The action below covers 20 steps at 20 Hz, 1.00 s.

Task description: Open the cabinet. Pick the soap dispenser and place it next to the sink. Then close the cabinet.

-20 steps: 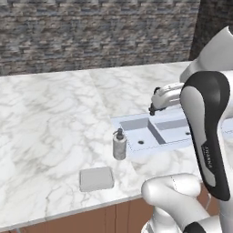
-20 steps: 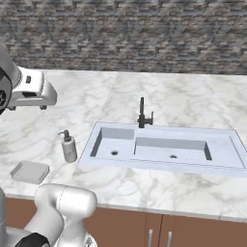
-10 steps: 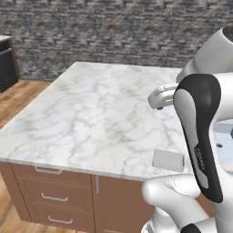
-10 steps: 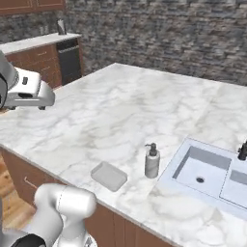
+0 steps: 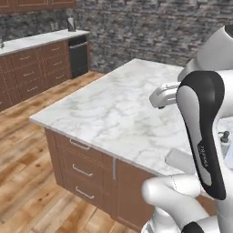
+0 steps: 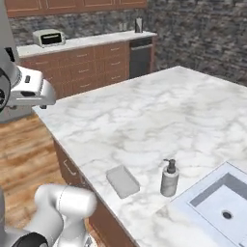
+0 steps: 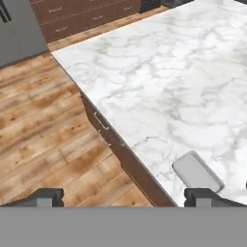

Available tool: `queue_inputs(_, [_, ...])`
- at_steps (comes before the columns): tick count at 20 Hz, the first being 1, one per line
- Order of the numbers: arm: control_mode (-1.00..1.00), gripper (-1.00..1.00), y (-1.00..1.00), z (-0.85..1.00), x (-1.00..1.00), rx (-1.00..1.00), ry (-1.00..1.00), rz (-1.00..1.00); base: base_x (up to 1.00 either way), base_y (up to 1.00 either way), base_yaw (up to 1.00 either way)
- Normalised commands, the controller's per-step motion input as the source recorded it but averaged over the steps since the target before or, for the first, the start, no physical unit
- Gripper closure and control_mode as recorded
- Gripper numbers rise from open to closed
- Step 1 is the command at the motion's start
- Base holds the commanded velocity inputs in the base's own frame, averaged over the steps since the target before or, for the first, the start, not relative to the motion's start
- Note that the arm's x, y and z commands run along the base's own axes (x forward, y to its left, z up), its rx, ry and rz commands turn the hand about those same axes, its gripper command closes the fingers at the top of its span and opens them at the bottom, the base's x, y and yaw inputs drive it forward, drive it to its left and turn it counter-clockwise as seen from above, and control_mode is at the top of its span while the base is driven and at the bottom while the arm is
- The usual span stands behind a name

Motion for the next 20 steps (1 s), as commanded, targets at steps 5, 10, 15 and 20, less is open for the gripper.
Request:
queue_inputs(5, [1.00, -1.00, 0.00, 0.00, 0.00, 0.00, 0.00, 0.00, -0.04, 0.62, 1.00])
queue_inputs(10, [1.00, -1.00, 0.00, 0.00, 0.00, 0.00, 0.00, 0.00, -0.37, 0.41, 0.85])
queue_inputs(15, [1.00, -1.00, 0.00, 0.00, 0.00, 0.00, 0.00, 0.00, 0.37, 0.20, 0.84])
queue_inputs(20, [1.00, -1.00, 0.00, 0.00, 0.00, 0.00, 0.00, 0.00, 1.00, -0.01, 0.55])
